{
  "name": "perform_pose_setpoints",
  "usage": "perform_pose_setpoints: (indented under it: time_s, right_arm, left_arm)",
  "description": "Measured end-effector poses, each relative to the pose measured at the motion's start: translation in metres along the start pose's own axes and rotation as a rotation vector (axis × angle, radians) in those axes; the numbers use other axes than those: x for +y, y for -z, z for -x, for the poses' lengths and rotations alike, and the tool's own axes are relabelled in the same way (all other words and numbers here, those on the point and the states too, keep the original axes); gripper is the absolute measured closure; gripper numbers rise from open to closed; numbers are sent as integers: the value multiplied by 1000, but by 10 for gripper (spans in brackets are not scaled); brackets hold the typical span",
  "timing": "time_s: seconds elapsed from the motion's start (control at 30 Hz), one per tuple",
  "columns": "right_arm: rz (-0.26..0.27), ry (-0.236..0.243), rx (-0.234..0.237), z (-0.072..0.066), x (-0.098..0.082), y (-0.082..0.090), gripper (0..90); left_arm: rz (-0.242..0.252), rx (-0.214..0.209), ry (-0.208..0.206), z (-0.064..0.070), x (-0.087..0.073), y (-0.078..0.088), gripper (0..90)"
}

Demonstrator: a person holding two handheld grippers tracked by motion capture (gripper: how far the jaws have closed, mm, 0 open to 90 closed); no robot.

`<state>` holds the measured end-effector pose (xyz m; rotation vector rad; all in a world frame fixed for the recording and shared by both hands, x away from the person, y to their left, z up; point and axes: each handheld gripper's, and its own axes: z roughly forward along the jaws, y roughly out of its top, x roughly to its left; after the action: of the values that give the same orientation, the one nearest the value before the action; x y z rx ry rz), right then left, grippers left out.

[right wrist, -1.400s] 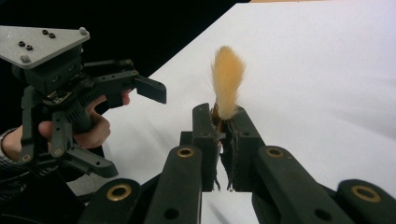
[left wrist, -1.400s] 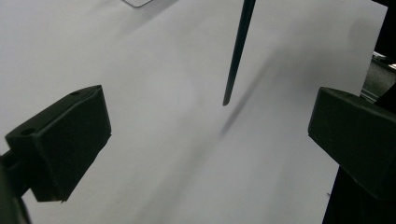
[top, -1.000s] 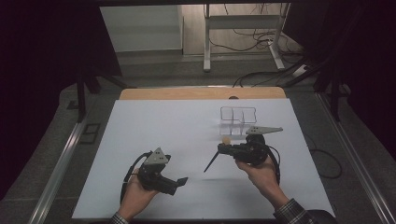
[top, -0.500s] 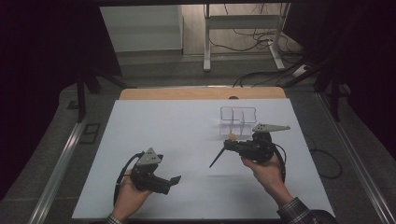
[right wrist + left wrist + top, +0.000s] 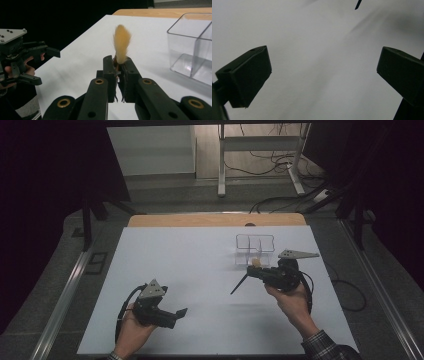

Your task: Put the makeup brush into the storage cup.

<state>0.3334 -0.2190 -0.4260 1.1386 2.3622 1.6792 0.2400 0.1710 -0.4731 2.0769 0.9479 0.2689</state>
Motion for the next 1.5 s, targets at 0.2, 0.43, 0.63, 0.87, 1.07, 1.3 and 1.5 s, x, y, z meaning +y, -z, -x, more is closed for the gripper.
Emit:
perform_pose_setpoints:
  time_s: [0.2,0.43,0.63,0.87,1.07,1.3,1.5]
  right_arm:
    - [14,-5,-21,6,2,7,837]
    - [29,-7,-56,12,3,14,837]
    - [42,-12,-74,18,5,20,837]
    - [59,-14,-99,24,6,28,837]
    - [72,-18,-114,29,7,33,837]
    - [87,-14,-136,34,8,39,837]
    - [98,-10,-160,37,10,43,836]
  left_arm:
    - [2,4,16,-3,-4,4,0]
    - [-7,21,34,-8,-7,5,0]
    - [-7,32,48,-11,-11,9,0]
    - [-5,48,57,-13,-15,14,0]
    - [-3,62,59,-15,-18,17,0]
    - [3,75,67,-17,-21,22,0]
    - [3,80,74,-19,-24,25,0]
